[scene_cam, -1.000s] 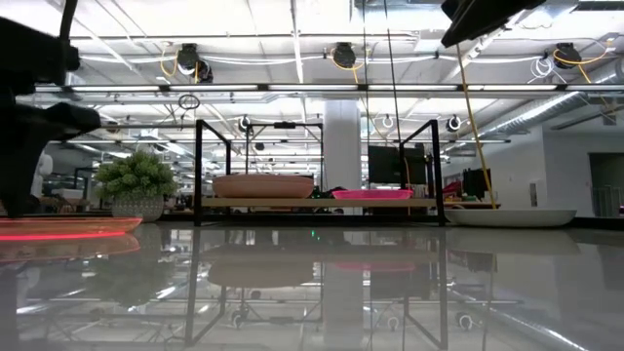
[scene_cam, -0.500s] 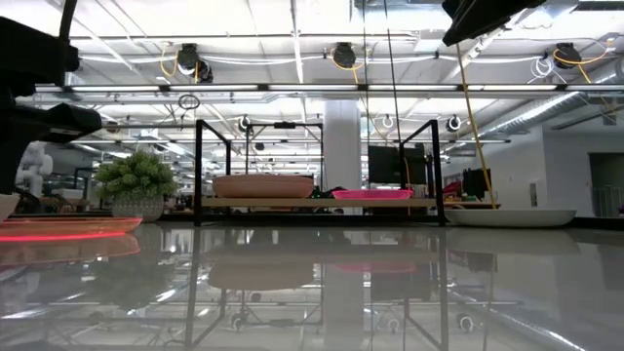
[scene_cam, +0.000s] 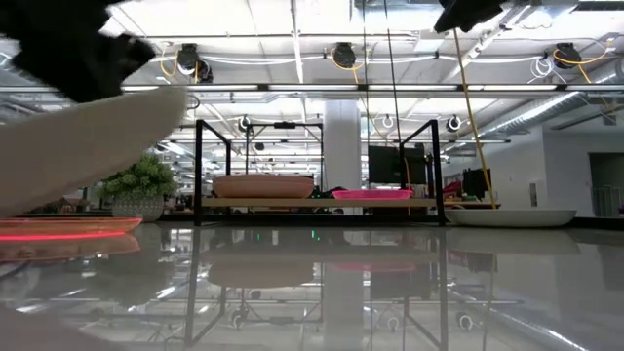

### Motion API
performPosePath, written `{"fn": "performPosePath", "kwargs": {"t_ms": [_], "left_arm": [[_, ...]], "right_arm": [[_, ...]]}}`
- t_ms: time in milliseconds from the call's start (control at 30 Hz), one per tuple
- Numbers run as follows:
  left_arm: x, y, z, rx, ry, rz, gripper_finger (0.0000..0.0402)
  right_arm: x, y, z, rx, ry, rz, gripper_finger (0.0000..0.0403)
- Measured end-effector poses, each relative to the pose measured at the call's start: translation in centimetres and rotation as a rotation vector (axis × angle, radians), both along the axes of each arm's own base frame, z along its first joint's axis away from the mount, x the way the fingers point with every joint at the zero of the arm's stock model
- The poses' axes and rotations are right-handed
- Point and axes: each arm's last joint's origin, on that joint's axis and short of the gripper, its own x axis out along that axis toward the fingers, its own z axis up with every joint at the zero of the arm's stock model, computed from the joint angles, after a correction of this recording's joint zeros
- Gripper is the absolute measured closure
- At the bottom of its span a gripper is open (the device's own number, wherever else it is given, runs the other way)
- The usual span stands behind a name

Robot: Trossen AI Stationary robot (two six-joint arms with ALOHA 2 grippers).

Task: Place and stack plates onto a shelf
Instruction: Stack the light brown plate on the light orange plate on the shelf

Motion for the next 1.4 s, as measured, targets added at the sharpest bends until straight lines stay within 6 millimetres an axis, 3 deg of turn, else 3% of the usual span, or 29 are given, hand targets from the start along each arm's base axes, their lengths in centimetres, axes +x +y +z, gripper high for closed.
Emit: {"fn": "performPosePath", "kwargs": {"t_ms": [267,467,667,833,1233,1400], "left_arm": [[2.0,1.9,5.1,0.203,-0.284,0.183,0.0393],[3.5,3.8,6.6,0.271,-0.42,0.361,0.0394],[4.5,5.7,7.7,0.336,-0.581,0.594,0.0394],[5.1,6.2,8.2,0.303,-0.642,0.641,0.0394],[4.9,6.7,6.6,0.318,-0.639,0.675,0.0394],[5.0,6.7,6.7,0.313,-0.659,0.676,0.0394]], "right_arm": [[0.3,-0.6,0.4,-0.108,-0.104,-0.198,0.0289],[0.4,-0.3,0.5,-0.191,-0.15,-0.257,0.0289],[0.9,-0.7,0.4,-0.25,-0.263,-0.519,0.0289],[1.9,-0.2,-0.1,-0.343,-0.304,-0.563,0.0289],[2.9,0.2,0.4,-0.282,-0.39,-0.574,0.0289],[3.3,0.3,-0.2,-0.307,-0.369,-0.567,0.0289]]}}
